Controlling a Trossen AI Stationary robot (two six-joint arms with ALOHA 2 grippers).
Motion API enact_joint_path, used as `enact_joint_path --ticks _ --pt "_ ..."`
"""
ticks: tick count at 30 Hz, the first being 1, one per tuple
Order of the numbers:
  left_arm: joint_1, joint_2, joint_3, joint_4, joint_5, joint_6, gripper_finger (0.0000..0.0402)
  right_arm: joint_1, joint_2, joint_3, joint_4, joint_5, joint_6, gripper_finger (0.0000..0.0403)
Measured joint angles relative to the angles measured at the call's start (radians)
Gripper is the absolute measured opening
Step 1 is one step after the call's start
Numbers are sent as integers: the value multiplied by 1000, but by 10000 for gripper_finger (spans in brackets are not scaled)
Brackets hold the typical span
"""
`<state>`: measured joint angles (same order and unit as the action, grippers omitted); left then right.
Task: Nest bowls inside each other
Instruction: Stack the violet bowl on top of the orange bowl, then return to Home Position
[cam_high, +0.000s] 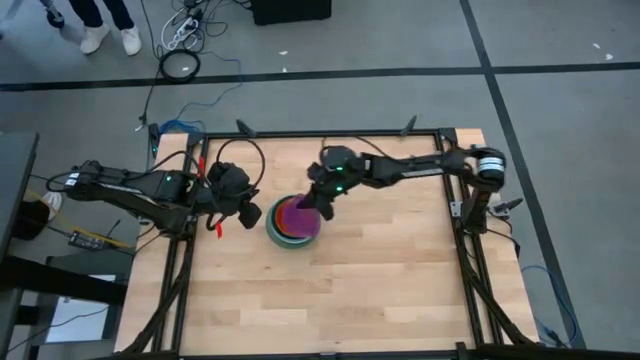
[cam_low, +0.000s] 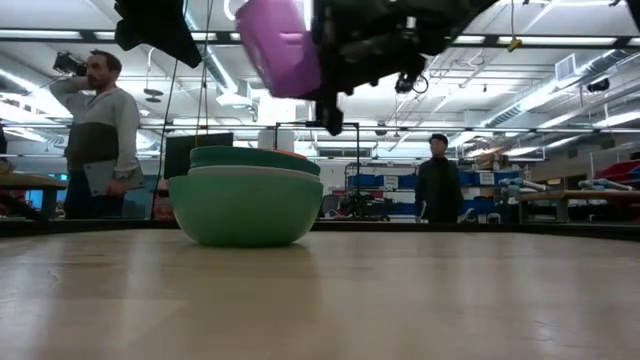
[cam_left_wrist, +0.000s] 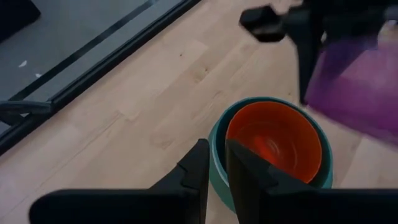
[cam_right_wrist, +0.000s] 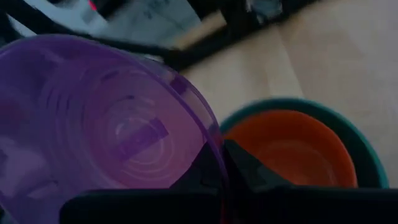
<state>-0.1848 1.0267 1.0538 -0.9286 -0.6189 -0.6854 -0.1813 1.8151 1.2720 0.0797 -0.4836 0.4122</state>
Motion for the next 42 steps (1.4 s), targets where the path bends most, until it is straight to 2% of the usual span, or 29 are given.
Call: enact_joint_path --ticks 3,8,13,26,29,37,42 --pt "0 0 0 0 0 -5 63 1 73 129 -201 34 -68 0" --pt "0 0 0 0 0 -24 63 0 148 310 -538 193 -190 0" --pt "0 0 0 -1 0 -27 63 0 182 428 -719 311 -248 0" --pt "0 0 0 3 0 -34 63 14 182 443 -705 360 -279 7" --pt "0 0 0 3 0 -34 63 23 182 443 -702 362 -280 28" --pt "0 0 0 3 1 -34 63 37 205 445 -688 366 -275 115" --pt "0 0 0 3 1 -30 63 35 204 443 -703 378 -290 142"
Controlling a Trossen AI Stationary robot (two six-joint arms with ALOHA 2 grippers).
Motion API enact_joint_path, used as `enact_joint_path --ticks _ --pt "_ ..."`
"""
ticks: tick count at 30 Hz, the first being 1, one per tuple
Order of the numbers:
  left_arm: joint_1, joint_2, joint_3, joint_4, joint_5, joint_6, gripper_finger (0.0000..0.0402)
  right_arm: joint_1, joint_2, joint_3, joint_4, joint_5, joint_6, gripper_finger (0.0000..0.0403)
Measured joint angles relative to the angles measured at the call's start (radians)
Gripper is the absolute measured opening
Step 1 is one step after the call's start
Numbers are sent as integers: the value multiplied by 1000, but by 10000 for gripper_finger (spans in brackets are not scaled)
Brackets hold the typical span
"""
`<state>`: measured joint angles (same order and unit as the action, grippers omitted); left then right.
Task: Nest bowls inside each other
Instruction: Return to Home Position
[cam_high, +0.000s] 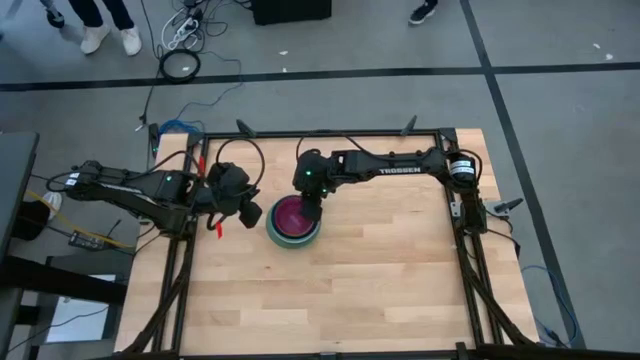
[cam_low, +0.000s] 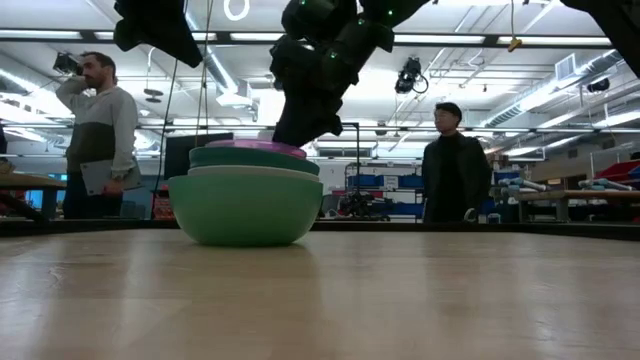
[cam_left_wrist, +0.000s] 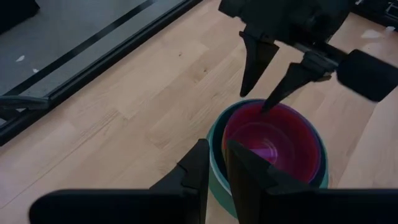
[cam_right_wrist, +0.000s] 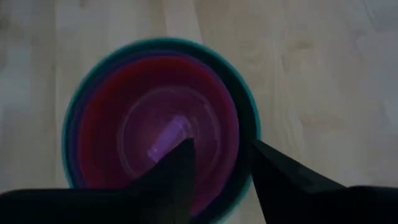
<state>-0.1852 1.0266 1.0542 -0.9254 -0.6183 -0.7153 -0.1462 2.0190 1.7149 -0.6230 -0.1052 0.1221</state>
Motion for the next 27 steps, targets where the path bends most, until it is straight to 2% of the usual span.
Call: enact_joint_path --ticks 5,10,14,17,22,27 --pt "0 -5 23 67 1 100 63 3 -91 0 -18 -40 -94 142" --pt "-15 -17 155 252 19 395 63 65 -263 -1 -63 -67 -195 144" --pt "-43 -59 285 434 19 691 63 144 -490 0 -51 -79 -294 144" --pt "-54 -138 363 425 17 796 63 193 -695 0 -67 -128 -323 143" --pt "-66 -336 321 382 51 813 63 283 -1036 -81 12 -165 -334 143" --pt "-66 -544 163 369 51 783 63 310 -1294 -274 60 -145 -256 142"
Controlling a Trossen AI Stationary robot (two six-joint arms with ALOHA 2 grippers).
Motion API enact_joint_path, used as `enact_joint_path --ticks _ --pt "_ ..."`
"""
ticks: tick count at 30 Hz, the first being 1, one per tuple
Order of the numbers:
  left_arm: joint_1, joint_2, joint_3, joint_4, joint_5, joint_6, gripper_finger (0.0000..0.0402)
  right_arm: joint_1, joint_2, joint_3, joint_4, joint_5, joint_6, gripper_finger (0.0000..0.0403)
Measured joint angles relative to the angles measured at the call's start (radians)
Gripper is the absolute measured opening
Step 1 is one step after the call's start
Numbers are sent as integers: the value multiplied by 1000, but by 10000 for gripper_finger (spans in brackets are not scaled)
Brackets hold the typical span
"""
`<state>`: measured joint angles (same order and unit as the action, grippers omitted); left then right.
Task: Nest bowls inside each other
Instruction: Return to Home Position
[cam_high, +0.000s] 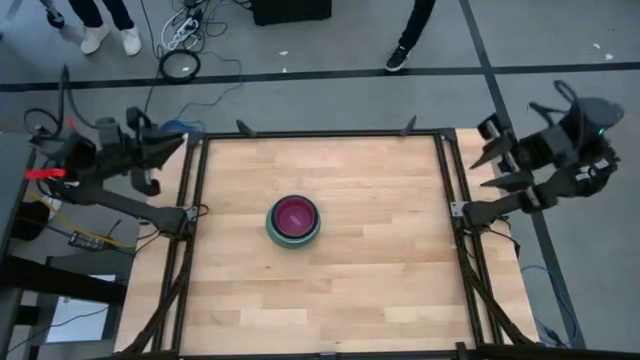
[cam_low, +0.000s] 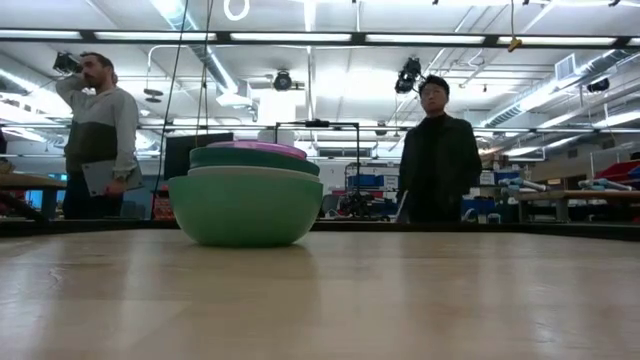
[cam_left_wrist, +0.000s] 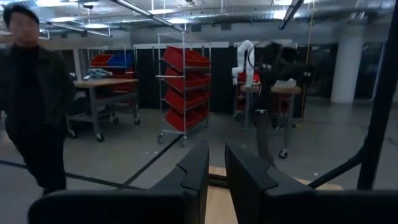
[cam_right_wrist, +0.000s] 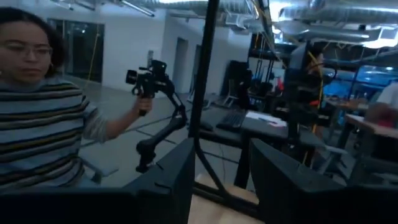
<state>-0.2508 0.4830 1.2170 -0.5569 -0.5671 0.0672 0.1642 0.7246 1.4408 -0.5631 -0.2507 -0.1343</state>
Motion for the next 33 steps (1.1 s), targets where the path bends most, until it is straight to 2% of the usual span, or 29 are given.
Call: enact_joint_path --ticks 8,13,17,22,29,33 --pt "0 -273 -289 14 0 -96 63 0 -290 -484 273 54 78 142" --pt "0 -373 -474 70 1 -97 63 -2 -427 -771 480 80 89 143" --pt "0 -430 -635 201 2 -66 63 -5 -503 -968 618 92 107 142" --pt "0 -483 -818 330 7 -28 63 -24 -544 -1168 771 101 165 143" --pt "0 -482 -1049 487 -22 -51 63 -44 -543 -1416 1052 104 203 143" --pt "0 -482 -1151 593 -88 -44 63 -46 -531 -1431 1019 156 228 142"
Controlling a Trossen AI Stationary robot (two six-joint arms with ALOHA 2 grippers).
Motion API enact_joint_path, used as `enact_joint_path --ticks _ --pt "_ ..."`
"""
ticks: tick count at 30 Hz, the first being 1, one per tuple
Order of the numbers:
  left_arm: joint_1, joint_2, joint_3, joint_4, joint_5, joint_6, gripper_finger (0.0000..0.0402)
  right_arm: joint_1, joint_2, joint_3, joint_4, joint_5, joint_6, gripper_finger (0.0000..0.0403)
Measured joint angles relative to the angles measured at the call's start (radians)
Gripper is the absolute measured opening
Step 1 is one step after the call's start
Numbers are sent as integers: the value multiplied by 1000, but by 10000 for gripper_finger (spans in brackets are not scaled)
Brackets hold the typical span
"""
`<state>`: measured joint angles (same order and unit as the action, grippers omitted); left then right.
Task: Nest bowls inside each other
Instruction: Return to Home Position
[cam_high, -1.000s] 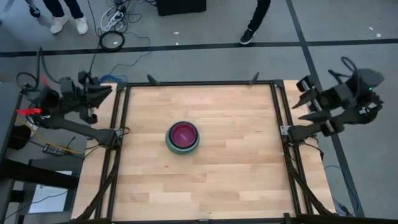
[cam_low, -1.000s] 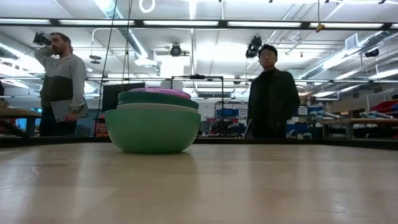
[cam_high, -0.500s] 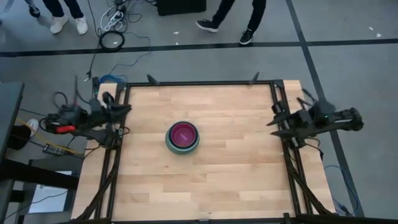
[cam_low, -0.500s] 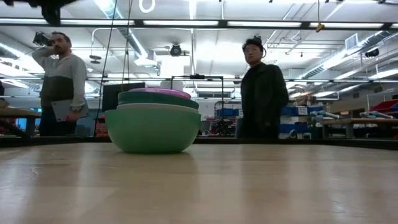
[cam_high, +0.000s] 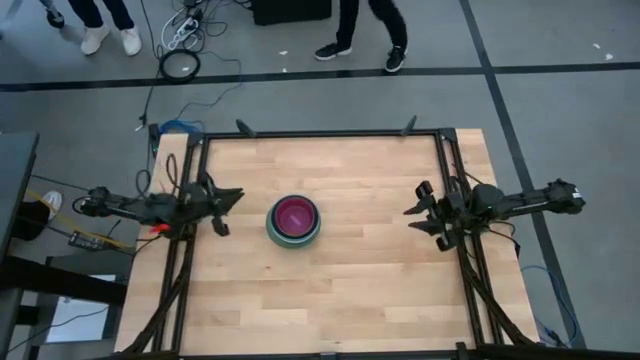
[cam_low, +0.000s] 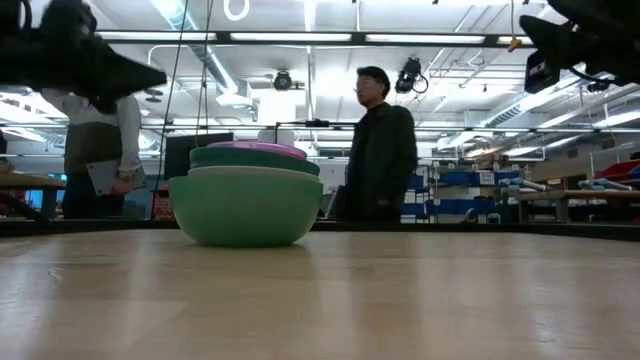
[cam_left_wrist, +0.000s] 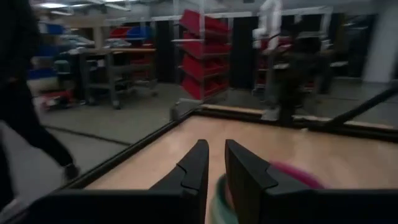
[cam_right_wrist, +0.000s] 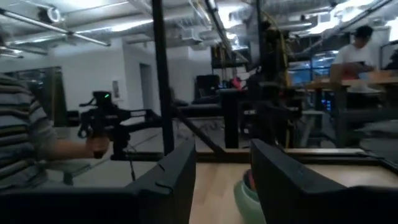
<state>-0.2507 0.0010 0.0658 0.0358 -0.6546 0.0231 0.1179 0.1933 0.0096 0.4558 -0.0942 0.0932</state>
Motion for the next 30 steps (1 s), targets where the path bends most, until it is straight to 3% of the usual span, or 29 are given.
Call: enact_joint_path --ticks 6,11,20,30 --pt "2 9 -57 31 -110 44 63 -28 17 -1 -43 42 -50 143" --pt "4 10 -58 17 -280 129 63 -65 30 -1 -118 143 -57 142" --pt "4 10 -58 17 -291 55 63 -61 56 -1 -130 136 38 142" --pt "4 10 -58 18 -289 52 63 -61 56 -1 -129 135 37 143"
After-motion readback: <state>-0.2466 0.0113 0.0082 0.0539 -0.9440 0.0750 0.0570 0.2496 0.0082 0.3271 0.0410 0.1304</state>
